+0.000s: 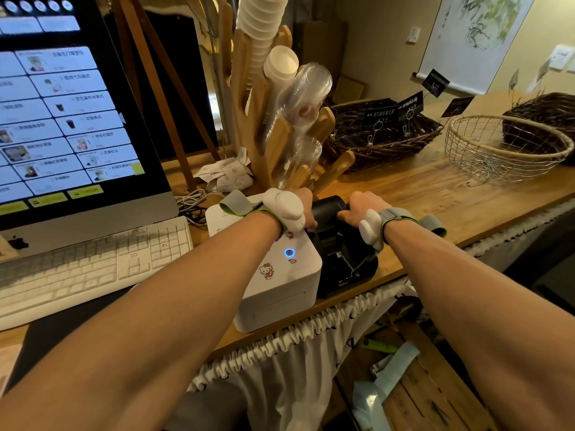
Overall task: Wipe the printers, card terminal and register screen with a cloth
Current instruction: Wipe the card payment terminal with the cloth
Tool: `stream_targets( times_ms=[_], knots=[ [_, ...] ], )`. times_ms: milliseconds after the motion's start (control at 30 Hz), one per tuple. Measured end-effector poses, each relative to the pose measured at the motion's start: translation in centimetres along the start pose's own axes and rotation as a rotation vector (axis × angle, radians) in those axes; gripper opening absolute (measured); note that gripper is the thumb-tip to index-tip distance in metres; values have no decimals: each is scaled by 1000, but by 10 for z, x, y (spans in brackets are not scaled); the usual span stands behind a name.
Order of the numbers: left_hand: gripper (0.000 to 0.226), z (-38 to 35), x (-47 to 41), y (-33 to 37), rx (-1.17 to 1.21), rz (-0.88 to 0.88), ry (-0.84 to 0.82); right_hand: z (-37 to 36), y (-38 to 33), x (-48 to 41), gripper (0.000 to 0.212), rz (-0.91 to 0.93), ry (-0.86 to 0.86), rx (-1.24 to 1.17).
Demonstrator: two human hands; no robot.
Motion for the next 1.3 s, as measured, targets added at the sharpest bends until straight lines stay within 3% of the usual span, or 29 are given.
stream_targets(
  times_ms=[200, 333, 400, 500, 600, 833, 1067, 1233, 1300],
  knots=[
    [33, 3, 7, -4, -19, -3, -27, 10, 0, 8, 28, -23, -18, 9],
    [30, 22, 28, -17, -2, -16, 121, 45, -21, 32, 28, 28, 181, -138],
    [28, 36, 38, -23, 42, -14, 199, 58, -46, 47, 26, 138, 169, -253],
    [26, 54, 72, -48, 62, 10, 312, 58, -111, 79, 20, 388, 113, -280],
    [25, 65, 117, -98, 36, 95, 361, 46, -184, 104, 25, 484, 111, -299],
    [25, 57, 238, -247, 34, 346, 228, -18, -340, 149, 36, 661, -23, -209],
    [26, 28, 392, -405, 76, 628, 101, -101, -524, 240, 40, 957, -201, -41],
    [24, 27, 487, -482, 7, 725, 220, -142, -640, 301, 26, 1072, -217, -9],
    [21, 29, 519, -509, 37, 809, 245, -153, -679, 322, 33, 1123, -169, 18]
  ],
)
Point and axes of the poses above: each hand's wrist, its own x-axis away from the middle knuckle, its own z-axis out of the back of the hand, y = z × x, the point moved 1 cm from there along -x, towards the middle knuckle, and after that the axes turned 14 degrees about -z, right-handed, at the moved point
